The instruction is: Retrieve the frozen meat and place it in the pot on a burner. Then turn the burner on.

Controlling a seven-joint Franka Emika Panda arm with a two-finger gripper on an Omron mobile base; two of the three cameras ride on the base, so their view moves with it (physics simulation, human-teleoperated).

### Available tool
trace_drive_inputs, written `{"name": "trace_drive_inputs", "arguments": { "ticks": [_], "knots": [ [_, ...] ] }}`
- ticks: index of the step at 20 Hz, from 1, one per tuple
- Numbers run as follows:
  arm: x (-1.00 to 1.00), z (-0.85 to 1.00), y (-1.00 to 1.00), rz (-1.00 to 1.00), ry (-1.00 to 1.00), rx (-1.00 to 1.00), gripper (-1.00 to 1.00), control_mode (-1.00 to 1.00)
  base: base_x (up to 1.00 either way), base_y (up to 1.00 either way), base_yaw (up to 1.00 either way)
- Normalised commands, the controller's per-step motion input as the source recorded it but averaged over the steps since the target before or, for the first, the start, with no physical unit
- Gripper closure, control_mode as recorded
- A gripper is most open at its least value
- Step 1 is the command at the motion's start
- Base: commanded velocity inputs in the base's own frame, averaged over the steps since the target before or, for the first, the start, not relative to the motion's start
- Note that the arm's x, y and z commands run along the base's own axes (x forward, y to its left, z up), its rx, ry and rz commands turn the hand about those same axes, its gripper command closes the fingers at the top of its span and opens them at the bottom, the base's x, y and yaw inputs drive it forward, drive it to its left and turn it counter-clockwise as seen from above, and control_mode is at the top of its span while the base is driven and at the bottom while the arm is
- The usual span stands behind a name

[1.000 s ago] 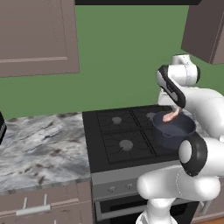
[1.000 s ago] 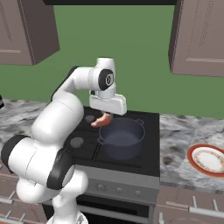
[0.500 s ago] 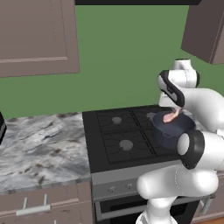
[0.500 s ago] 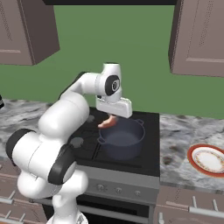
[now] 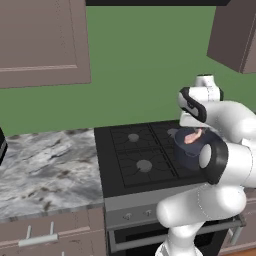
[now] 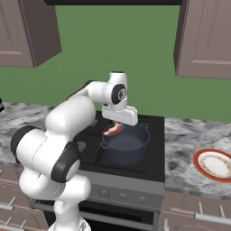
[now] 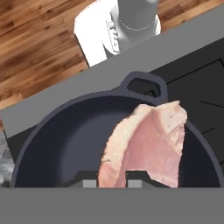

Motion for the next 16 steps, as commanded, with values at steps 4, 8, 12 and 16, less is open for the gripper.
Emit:
{"name": "trace_drive_inputs", "arguments": {
  "ticks": [4, 8, 12, 16],
  "knots": [
    [0.08, -0.3, -0.14, 0.0, 0.0, 0.0, 1.0, -1.0, 0.0, 0.0, 0.0],
    [0.01, -0.25, -0.22, 0.0, 0.0, 0.0, 1.0, -1.0, 0.0, 0.0, 0.0],
    [0.01, -0.31, -0.23, 0.0, 0.0, 0.0, 1.0, -1.0, 0.0, 0.0, 0.0],
    [0.05, -0.27, -0.08, 0.0, 0.0, 0.0, 1.0, -1.0, 0.0, 0.0, 0.0]
  ]
}}
